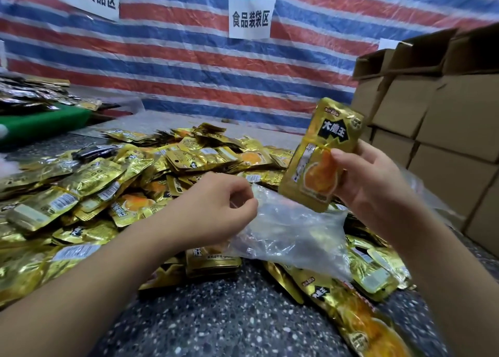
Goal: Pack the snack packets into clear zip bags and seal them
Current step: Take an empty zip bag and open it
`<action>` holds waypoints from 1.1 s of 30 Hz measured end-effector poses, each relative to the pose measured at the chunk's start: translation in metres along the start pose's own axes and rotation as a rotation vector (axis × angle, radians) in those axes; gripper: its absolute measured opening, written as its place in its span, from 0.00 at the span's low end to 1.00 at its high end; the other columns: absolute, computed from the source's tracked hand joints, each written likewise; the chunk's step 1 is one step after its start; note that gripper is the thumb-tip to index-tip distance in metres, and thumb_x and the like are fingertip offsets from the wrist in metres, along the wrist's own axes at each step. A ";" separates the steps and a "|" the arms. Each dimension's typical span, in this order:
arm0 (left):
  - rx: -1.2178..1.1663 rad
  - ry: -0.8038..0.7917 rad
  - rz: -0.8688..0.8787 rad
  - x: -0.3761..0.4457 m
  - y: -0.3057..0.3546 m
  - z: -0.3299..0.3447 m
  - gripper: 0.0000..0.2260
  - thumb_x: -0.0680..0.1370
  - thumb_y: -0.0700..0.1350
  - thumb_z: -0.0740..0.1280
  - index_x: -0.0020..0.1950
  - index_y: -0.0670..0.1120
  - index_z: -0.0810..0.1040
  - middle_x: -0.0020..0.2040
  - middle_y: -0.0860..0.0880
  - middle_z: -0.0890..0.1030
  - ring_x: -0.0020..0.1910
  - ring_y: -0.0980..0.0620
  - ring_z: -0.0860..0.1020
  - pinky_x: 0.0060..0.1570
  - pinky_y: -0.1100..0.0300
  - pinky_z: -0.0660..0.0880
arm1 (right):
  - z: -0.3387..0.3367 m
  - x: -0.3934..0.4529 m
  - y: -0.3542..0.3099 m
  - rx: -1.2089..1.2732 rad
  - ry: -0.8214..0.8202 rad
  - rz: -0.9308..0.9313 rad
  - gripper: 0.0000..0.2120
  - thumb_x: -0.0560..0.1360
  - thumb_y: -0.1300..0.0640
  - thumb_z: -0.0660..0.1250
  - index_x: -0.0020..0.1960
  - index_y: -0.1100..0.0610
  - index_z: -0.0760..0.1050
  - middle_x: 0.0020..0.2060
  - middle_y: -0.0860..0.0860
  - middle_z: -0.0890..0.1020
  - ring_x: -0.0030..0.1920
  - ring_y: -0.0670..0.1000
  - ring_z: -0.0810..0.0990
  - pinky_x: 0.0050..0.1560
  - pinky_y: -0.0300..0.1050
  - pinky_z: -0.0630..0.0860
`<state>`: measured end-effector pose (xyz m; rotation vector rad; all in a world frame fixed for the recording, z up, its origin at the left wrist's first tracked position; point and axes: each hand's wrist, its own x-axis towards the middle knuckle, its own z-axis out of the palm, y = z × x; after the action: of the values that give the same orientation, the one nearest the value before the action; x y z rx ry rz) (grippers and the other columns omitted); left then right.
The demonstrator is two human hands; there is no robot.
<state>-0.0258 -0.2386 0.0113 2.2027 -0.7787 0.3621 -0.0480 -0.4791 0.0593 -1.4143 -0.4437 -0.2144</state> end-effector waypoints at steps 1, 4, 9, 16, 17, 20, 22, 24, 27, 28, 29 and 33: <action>-0.007 0.006 -0.005 0.000 0.001 -0.001 0.09 0.77 0.50 0.65 0.37 0.51 0.77 0.30 0.59 0.76 0.29 0.61 0.71 0.29 0.69 0.66 | 0.000 -0.002 -0.001 -0.080 -0.037 -0.019 0.17 0.72 0.57 0.69 0.59 0.60 0.75 0.48 0.54 0.86 0.49 0.54 0.85 0.46 0.47 0.82; -0.051 0.032 -0.035 0.001 0.006 -0.005 0.09 0.77 0.48 0.65 0.39 0.48 0.79 0.34 0.50 0.79 0.29 0.58 0.73 0.30 0.61 0.71 | 0.000 -0.008 -0.004 -0.296 -0.150 -0.017 0.17 0.72 0.58 0.69 0.61 0.58 0.76 0.51 0.54 0.86 0.52 0.53 0.85 0.50 0.45 0.81; -0.096 0.029 -0.044 -0.004 0.015 -0.007 0.09 0.77 0.46 0.64 0.39 0.47 0.80 0.35 0.46 0.79 0.31 0.51 0.76 0.35 0.50 0.76 | 0.004 -0.017 -0.003 -0.490 -0.332 0.082 0.17 0.72 0.60 0.68 0.60 0.56 0.77 0.51 0.53 0.86 0.52 0.53 0.85 0.48 0.42 0.81; -0.110 0.027 -0.061 -0.003 0.016 -0.008 0.11 0.78 0.47 0.64 0.41 0.44 0.79 0.38 0.42 0.81 0.36 0.45 0.79 0.39 0.46 0.77 | 0.018 -0.016 0.005 -0.400 -0.385 0.041 0.17 0.73 0.62 0.68 0.62 0.60 0.75 0.52 0.56 0.85 0.51 0.54 0.85 0.48 0.43 0.81; -0.131 0.050 -0.057 -0.003 0.016 -0.008 0.11 0.78 0.46 0.64 0.40 0.43 0.79 0.37 0.42 0.80 0.34 0.47 0.78 0.37 0.47 0.77 | 0.016 -0.016 0.005 -0.435 -0.402 0.051 0.17 0.74 0.62 0.68 0.62 0.60 0.75 0.52 0.56 0.85 0.52 0.54 0.85 0.49 0.43 0.81; -0.227 0.109 -0.064 -0.002 0.016 -0.009 0.10 0.77 0.45 0.63 0.36 0.45 0.78 0.32 0.46 0.79 0.30 0.54 0.75 0.33 0.55 0.73 | 0.009 -0.016 0.001 -0.533 -0.445 0.094 0.17 0.74 0.61 0.67 0.63 0.57 0.75 0.53 0.53 0.85 0.54 0.52 0.84 0.51 0.42 0.81; -0.267 0.115 -0.067 -0.001 0.014 -0.009 0.11 0.77 0.44 0.63 0.36 0.45 0.78 0.30 0.48 0.79 0.30 0.53 0.76 0.33 0.55 0.75 | 0.004 -0.016 -0.003 -0.543 -0.486 0.117 0.16 0.75 0.62 0.67 0.63 0.57 0.75 0.54 0.53 0.85 0.55 0.52 0.84 0.53 0.42 0.81; -0.291 0.102 -0.062 -0.001 0.013 -0.008 0.11 0.79 0.44 0.63 0.37 0.44 0.78 0.30 0.50 0.79 0.30 0.53 0.77 0.33 0.55 0.76 | 0.000 -0.017 -0.008 -0.544 -0.525 0.139 0.15 0.76 0.61 0.67 0.62 0.55 0.77 0.55 0.53 0.84 0.56 0.52 0.84 0.53 0.42 0.80; -0.398 0.107 -0.068 0.001 0.014 -0.006 0.09 0.79 0.53 0.64 0.47 0.49 0.79 0.31 0.51 0.81 0.30 0.55 0.79 0.33 0.61 0.77 | 0.000 -0.017 -0.012 -0.566 -0.492 0.116 0.12 0.75 0.59 0.68 0.58 0.52 0.80 0.52 0.54 0.85 0.52 0.52 0.85 0.49 0.42 0.81; -0.477 0.114 -0.091 0.002 0.014 -0.006 0.14 0.76 0.59 0.64 0.53 0.51 0.77 0.32 0.51 0.82 0.30 0.54 0.80 0.34 0.61 0.77 | 0.000 -0.016 -0.012 -0.562 -0.449 0.098 0.12 0.74 0.59 0.68 0.57 0.52 0.80 0.50 0.54 0.85 0.50 0.52 0.85 0.48 0.42 0.81; -0.563 0.118 -0.111 0.003 0.013 -0.008 0.20 0.72 0.62 0.64 0.58 0.51 0.75 0.34 0.50 0.83 0.31 0.53 0.80 0.35 0.61 0.78 | 0.000 -0.015 -0.011 -0.544 -0.403 0.083 0.11 0.73 0.59 0.68 0.56 0.53 0.81 0.49 0.54 0.86 0.49 0.52 0.85 0.47 0.42 0.81; -0.571 0.007 -0.156 0.003 0.011 -0.010 0.25 0.67 0.64 0.67 0.53 0.47 0.80 0.43 0.49 0.86 0.40 0.49 0.84 0.43 0.59 0.80 | -0.004 -0.013 -0.012 -0.423 -0.285 0.040 0.13 0.72 0.60 0.69 0.56 0.57 0.80 0.49 0.55 0.86 0.48 0.53 0.85 0.45 0.42 0.81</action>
<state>-0.0304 -0.2382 0.0262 1.7056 -0.6077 0.0539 -0.0638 -0.4865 0.0637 -1.8786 -0.6287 -0.0741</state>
